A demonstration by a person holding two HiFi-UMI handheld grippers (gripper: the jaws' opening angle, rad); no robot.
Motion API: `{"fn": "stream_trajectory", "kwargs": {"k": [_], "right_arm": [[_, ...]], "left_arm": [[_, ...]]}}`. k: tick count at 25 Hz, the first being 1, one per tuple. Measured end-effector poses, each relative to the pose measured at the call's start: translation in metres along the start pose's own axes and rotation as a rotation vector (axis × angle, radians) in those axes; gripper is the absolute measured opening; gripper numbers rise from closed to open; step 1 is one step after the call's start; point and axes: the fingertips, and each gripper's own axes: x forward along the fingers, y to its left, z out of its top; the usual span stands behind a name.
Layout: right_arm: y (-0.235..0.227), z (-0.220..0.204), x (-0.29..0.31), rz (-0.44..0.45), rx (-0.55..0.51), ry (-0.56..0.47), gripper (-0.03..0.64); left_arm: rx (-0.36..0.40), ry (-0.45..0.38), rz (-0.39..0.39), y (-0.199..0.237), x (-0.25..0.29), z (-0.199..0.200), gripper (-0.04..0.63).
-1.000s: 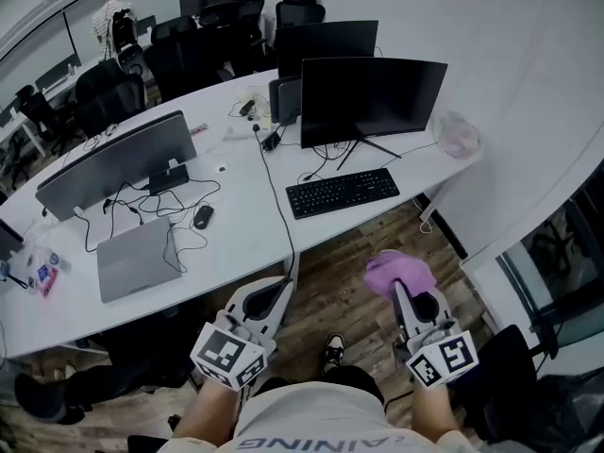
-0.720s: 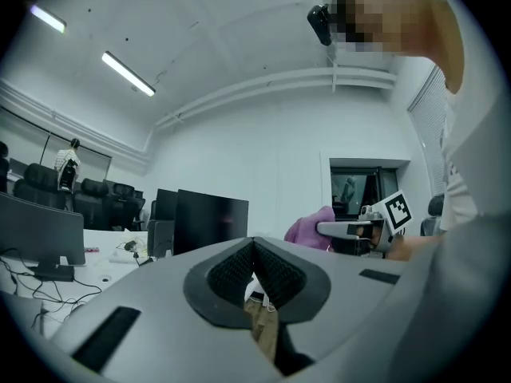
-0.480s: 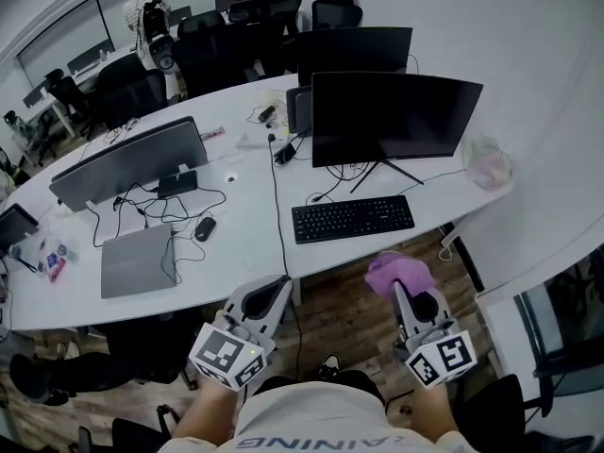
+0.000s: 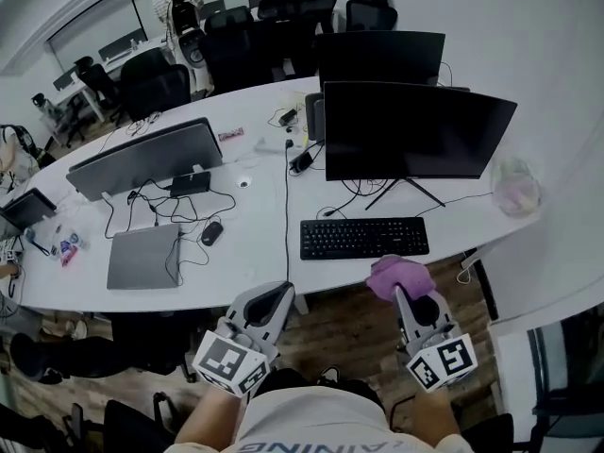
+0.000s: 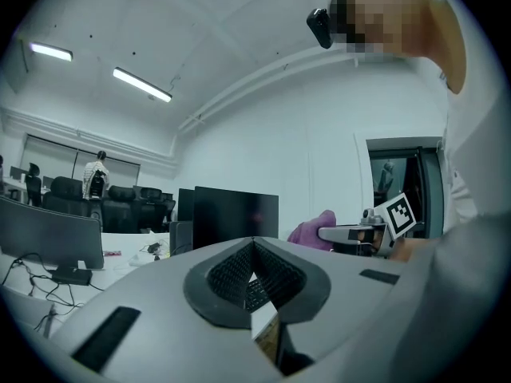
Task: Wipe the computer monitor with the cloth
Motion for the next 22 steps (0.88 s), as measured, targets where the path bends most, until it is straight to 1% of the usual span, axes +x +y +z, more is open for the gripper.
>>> {"fn": "stream_trajectory", "kwargs": {"k": [3,6,11,14,18,22], "right_arm": [[-0.002,-0.003,0.014,0.04,0.008,0.006,0.063],[-0.004,-0.006,0.026,0.061,0.011,0.015,0.063],[-0.012,-0.003,0.048,0.05,0.001,0.022,0.063],[-0.012,0.001,0.069,0.04,-0.009,0.03,0.063],[-0.011,-0.003,0.1,0.019,-0.033,0.052,0.063],[-0.013,-0.006,0.136,-0.008,-0.036,0.067,0.063]], "left_arm": [[-0.001,0.01,0.034,0.008,0.005,-0.002,0.005],[-0.006,0.014,0.047,0.015,0.011,-0.002,0.005],[-0.003,0.008,0.029,0.033,0.029,-0.001,0.005],[-0.003,-0.009,0.012,0.053,0.036,0.003,0.005],[-0.005,-0.026,-0.033,0.08,0.048,0.005,0.005],[-0.01,-0.03,-0.051,0.114,0.061,0.001,0.005]]}}
